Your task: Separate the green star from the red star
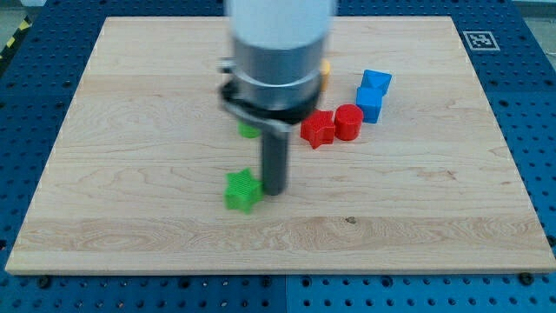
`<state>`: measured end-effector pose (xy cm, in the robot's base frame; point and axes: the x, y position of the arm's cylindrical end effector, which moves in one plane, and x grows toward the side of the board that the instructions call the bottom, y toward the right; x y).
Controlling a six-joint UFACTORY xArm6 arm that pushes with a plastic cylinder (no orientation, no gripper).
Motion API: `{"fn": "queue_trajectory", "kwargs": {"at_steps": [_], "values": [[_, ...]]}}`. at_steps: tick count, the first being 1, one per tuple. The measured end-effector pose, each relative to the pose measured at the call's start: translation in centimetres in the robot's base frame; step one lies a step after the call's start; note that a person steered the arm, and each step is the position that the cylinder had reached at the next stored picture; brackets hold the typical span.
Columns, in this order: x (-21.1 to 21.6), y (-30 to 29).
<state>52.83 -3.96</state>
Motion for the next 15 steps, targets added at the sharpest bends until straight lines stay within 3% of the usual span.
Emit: {"fn": "queue_trajectory", "kwargs": {"at_steps": [1,2,7,8,9,10,13,15], "values": [[0.0,-5.2],[0.0,-5.2],[1.5,0.1],[2.5,-1.6],[2.5,-8.5],[1.6,-11.9],[0.7,-12.1],[-3.3,-13.4]]}}
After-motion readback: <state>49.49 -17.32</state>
